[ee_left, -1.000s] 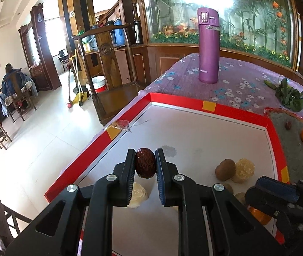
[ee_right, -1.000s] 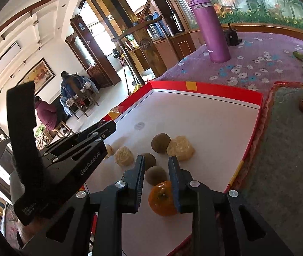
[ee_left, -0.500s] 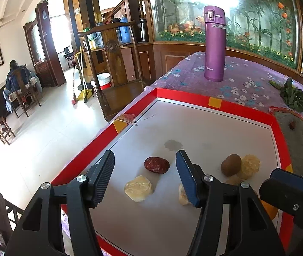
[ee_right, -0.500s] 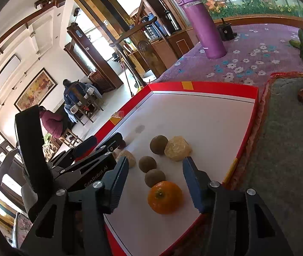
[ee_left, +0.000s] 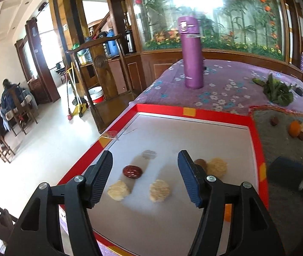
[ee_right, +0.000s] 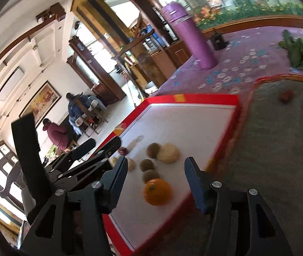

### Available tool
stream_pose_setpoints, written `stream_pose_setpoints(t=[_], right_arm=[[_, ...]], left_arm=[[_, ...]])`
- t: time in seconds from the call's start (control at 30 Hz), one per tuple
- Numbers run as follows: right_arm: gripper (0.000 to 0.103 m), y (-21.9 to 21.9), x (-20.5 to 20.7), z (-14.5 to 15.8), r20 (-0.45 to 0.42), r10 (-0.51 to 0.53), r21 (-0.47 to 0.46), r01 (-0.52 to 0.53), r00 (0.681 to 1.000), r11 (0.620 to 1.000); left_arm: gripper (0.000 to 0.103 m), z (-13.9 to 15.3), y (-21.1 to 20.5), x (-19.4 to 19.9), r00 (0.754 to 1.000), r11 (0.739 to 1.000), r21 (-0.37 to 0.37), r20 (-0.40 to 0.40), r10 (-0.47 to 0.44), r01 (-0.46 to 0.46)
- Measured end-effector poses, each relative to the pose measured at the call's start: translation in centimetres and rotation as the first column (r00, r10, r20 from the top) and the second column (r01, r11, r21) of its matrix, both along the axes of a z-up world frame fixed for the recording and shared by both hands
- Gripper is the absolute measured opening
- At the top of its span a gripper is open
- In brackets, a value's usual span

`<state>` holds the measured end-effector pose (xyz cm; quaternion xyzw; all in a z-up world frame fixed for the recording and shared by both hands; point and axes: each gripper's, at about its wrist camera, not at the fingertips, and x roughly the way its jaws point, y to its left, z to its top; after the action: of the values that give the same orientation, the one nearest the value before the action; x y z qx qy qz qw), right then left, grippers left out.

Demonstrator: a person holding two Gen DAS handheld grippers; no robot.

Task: Organize fruits
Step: 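Grasp a mandarin orange with the left tool while the right tool grasps another orange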

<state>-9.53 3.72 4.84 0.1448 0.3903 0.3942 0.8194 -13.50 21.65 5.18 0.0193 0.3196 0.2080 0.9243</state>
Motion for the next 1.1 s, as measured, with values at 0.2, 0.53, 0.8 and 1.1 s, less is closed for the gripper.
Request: stream_pose_setpoints(t=[0.2, 0.53, 0.8, 1.1], right_arm=[[0.067, -8.0, 1.3, 1.3, 0.039, -0.162, -0.022, 0.163, 0.986, 0.986], [0.069, -22.6, 5.9, 2.4, 0.034, -0.501, -0.107, 0.502, 0.865, 0.858], [0.069, -24.9, 11.2, -0.2, -0.067, -0.613, -0.088, 0.607, 0.787, 0.79], [0.059, -27.1, 10.7, -1.6, -0.15, -0.584, 0.0, 0.591, 0.798, 0.807]], left_arm=[[0.063, 0.8, -3.6, 0.3, 0.996, 0.996, 0.027, -0.002, -0.091, 0.091], [0.071, 2.2, -11.7, 1.9, 0.945, 0.945, 0.031, -0.029, -0.326, 0.326], [0.079, 2.2, -16.3, 4.4, 0.898, 0.9, 0.032, -0.093, -0.43, 0.434], [0.078, 0.5, -19.3, 10.1, 0.851, 0.86, 0.05, -0.184, -0.492, 0.508]])
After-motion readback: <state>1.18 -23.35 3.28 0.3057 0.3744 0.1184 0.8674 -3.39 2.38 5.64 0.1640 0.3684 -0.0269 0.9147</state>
